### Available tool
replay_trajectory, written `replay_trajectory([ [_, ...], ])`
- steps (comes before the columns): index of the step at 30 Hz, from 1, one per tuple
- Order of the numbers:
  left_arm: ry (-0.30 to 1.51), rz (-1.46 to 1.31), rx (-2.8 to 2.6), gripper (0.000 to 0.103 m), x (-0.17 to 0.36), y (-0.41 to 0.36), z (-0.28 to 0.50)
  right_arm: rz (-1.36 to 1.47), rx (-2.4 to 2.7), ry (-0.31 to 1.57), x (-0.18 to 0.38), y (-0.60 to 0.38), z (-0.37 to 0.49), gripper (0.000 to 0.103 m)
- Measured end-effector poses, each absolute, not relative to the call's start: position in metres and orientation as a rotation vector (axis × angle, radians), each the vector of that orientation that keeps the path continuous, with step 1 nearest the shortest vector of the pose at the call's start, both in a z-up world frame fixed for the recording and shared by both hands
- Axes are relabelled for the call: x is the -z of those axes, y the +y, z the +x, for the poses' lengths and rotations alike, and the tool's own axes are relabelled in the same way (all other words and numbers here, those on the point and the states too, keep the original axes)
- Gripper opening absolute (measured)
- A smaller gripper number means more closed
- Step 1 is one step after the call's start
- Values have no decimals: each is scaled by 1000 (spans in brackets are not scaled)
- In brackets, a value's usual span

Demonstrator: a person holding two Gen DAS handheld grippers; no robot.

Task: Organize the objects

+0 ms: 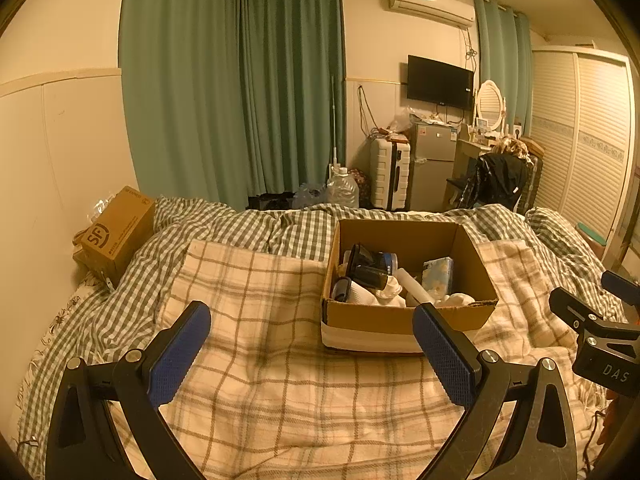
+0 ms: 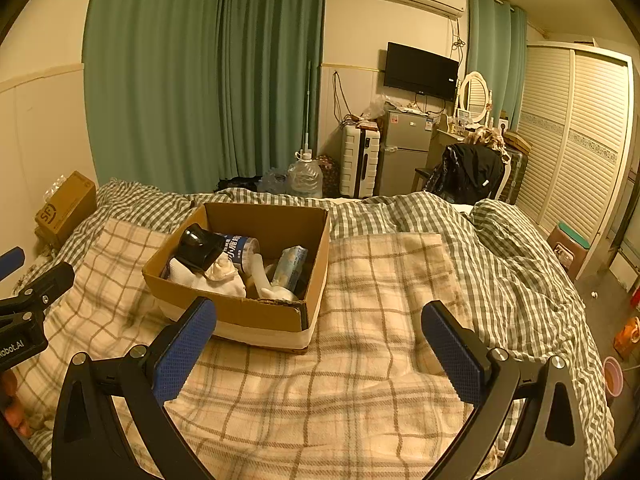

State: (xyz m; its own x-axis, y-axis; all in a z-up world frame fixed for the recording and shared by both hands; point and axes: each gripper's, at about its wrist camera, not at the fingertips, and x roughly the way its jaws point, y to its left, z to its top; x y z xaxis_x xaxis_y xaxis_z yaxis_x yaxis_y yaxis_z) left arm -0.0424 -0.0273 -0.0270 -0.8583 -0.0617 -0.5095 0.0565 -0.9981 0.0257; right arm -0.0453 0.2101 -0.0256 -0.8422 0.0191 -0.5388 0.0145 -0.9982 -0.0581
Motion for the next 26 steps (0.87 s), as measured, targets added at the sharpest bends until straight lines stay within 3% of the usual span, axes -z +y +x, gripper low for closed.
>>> replay_trajectory([
  [26,-20,805,2971,103,27,-27,-41,-896,-3010,-98,29,207,-45,103],
])
